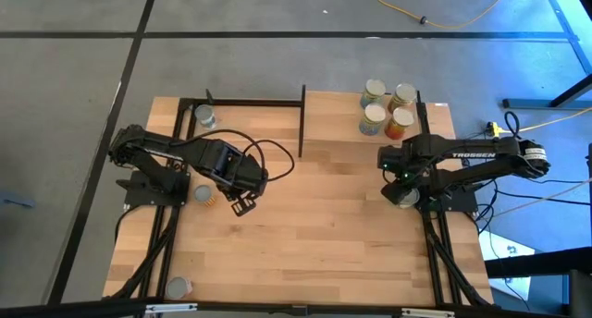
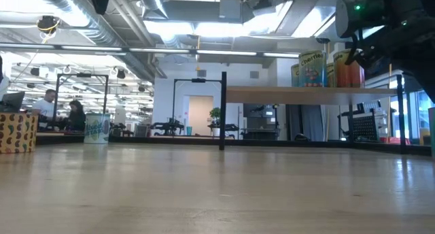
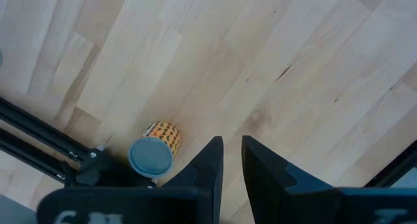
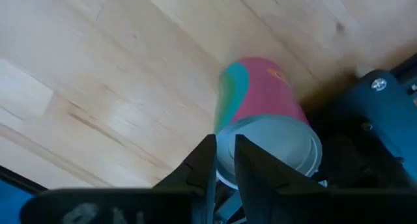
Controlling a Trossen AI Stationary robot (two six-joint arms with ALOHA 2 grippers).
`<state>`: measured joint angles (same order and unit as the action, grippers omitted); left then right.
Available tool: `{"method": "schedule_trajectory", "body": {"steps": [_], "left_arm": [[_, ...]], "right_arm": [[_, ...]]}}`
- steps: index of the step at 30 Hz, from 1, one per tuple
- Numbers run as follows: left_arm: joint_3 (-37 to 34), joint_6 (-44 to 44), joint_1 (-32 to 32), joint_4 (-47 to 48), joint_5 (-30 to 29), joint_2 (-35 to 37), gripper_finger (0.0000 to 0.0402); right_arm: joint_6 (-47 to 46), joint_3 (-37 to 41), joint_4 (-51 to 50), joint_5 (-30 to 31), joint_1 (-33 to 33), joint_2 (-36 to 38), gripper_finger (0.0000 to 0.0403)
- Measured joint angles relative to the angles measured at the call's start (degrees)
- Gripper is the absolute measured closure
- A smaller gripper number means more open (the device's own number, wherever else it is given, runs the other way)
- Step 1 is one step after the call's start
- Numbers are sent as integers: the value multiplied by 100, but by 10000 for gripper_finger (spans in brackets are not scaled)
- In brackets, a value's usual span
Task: Pick and place cans onto a shelf
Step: Put the pink canned good on the shelf
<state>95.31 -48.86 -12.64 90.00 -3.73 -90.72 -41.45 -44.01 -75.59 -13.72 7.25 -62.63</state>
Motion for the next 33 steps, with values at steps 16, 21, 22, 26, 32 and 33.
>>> {"method": "schedule_trajectory", "body": {"steps": [16, 21, 22, 26, 32, 33], "left_arm": [[0, 181, 0, 0, 0, 0, 353], [0, 293, 0, 0, 0, 0, 353], [0, 291, 0, 0, 0, 0, 353], [0, 291, 0, 0, 0, 0, 353], [0, 289, 0, -4, 2, -2, 353], [0, 289, 0, -2, 2, -2, 353]], "right_arm": [[-958, 0, -50, 118, -537, 0, 346], [-1037, 10, 49, 194, -678, 0, 346], [-1090, 34, 82, 202, -697, 0, 346], [-1106, 304, 237, 246, -751, 4, 346], [-981, 393, 365, 316, -772, -87, 346], [-951, 396, 343, 337, -772, -92, 346]]}}
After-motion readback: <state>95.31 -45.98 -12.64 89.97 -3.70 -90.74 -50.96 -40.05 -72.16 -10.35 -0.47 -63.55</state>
